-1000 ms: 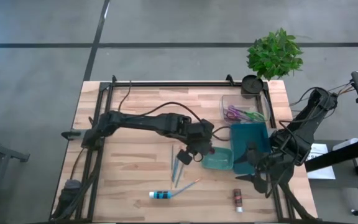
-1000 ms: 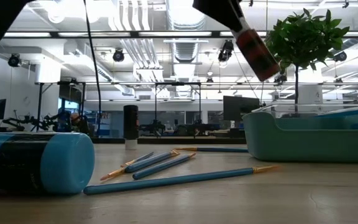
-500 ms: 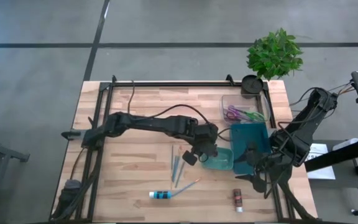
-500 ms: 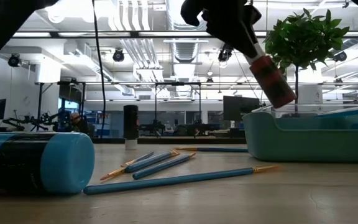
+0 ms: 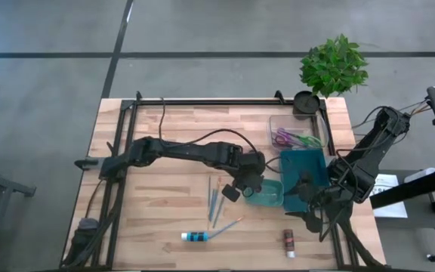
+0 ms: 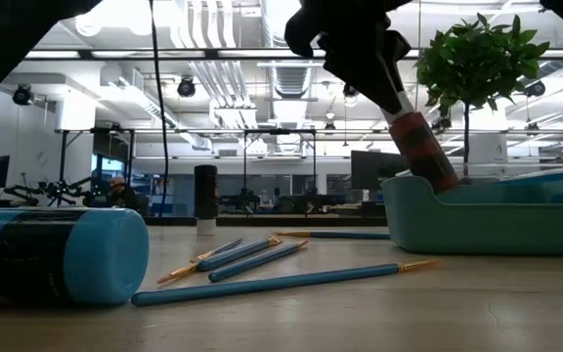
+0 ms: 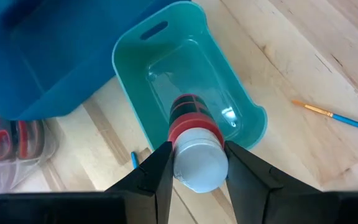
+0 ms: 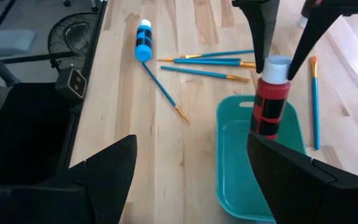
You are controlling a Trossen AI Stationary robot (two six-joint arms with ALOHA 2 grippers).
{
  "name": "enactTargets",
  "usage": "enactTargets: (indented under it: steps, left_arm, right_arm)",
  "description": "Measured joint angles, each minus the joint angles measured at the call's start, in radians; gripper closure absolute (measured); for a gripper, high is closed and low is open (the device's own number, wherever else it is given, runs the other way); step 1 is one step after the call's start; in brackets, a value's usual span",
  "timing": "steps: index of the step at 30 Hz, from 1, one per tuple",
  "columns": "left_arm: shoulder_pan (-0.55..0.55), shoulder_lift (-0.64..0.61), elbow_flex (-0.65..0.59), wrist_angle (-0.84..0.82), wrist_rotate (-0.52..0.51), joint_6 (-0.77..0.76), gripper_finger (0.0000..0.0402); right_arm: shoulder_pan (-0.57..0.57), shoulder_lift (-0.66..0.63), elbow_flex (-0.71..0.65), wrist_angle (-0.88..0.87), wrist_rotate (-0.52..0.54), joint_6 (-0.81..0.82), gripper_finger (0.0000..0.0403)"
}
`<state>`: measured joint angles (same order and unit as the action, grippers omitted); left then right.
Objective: Pick & Place Paint Supplies
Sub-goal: Put the red paint bottle into the green bin
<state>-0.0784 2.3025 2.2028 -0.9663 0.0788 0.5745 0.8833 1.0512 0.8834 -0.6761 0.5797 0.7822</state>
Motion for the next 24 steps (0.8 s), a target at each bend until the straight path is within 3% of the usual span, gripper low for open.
enactTargets:
  steps: [24]
  left_arm:
    - [0.002,0.001,-0.064,0.009,0.001,-0.016,0.0281]
  right_arm:
    - [0.000,0.000,-0.005,0.013,0.000,0.030,0.0101]
